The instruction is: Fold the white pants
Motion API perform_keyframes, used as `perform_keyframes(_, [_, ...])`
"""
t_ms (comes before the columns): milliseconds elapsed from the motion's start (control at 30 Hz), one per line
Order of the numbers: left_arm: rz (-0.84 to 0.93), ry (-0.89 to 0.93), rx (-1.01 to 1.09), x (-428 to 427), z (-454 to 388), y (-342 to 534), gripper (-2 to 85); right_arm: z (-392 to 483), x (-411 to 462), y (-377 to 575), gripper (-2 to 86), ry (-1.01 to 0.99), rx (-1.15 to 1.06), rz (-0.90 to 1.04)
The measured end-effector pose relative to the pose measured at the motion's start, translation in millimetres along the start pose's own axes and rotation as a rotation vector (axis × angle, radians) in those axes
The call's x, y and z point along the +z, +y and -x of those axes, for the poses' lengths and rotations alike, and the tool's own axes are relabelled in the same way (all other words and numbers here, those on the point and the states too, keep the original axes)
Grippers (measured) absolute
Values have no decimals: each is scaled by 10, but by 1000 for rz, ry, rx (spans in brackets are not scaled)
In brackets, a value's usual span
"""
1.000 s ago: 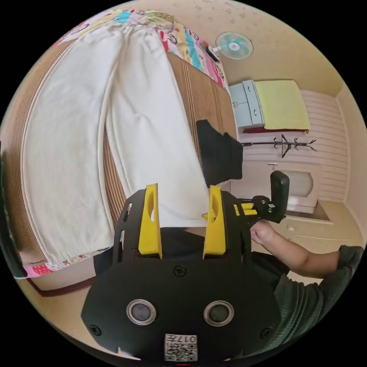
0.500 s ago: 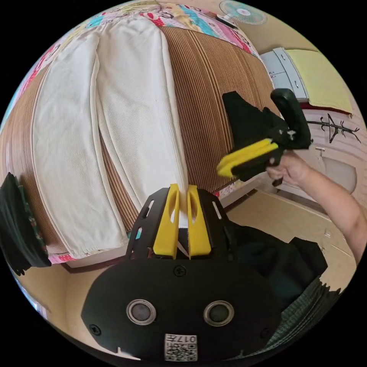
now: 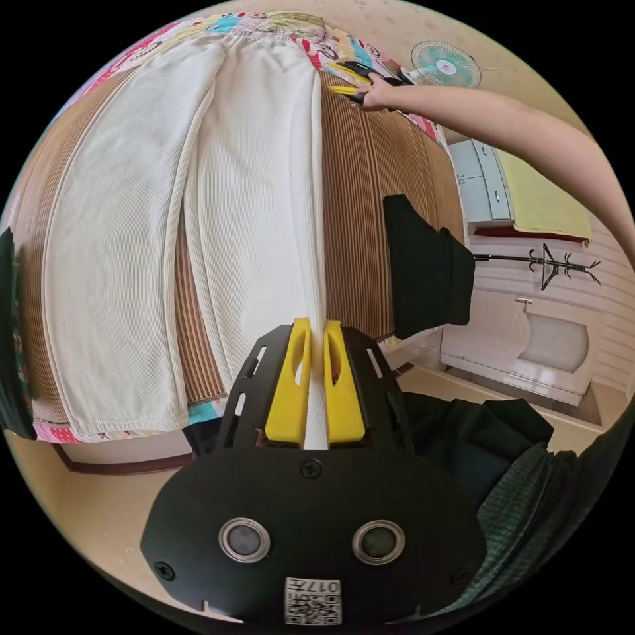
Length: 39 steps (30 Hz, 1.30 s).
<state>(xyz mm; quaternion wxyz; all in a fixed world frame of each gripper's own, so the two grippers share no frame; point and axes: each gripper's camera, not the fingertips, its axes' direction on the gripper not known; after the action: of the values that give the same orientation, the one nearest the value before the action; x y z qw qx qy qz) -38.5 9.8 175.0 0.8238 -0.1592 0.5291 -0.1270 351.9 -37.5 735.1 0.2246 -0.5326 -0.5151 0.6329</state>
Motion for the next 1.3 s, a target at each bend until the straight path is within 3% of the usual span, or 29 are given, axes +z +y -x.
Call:
perform_keyframes(167, [-29, 91, -30, -116, 69, 101, 34, 158, 422, -168, 132, -34, 14, -73])
perform_keyframes(233, [-46, 126, -25, -200, 100, 154, 32, 260, 479, -150, 84, -47, 33, -120])
perform_keyframes(333, [-60, 215, -47, -464, 123, 264, 24, 621, 412, -119, 41, -97, -121, -94])
perform_keyframes(533, [-197, 492, 103, -1460, -155, 450, 13, 1769, 112, -67, 26, 125, -364, -68])
perform_keyframes(600, [-254, 677, 78, -1781, 140, 605, 13, 2104, 166, -6, 26, 113, -416, -87])
perform_keyframes(733, [-331, 824, -22, -2204, 947, 915, 18, 2687, 870, 148, 37, 9, -480, -82])
perform_keyframes(833, [-395, 691, -159, -2469, 1763, 1173, 23, 2765, 1758, 304, 57, -12, -438, -22])
perform_keyframes(1000, [-275, 256, -329, -2227, 2753, 1247, 32, 2227, 2754, 826, 74, -47, -370, 163])
perform_keyframes(1133, [-158, 116, -298, -1967, 2768, 988, 32, 1627, 2951, 1625, 89, 242, -501, 464])
perform_keyframes(1200, [-122, -6, -221, -2069, 2611, 894, 31, 1288, 2754, 2043, 90, 373, -520, 508])
perform_keyframes(1300, [-80, -6, -147, -2186, 2463, 842, 29, 777, 2384, 2759, 92, 525, -561, 558])
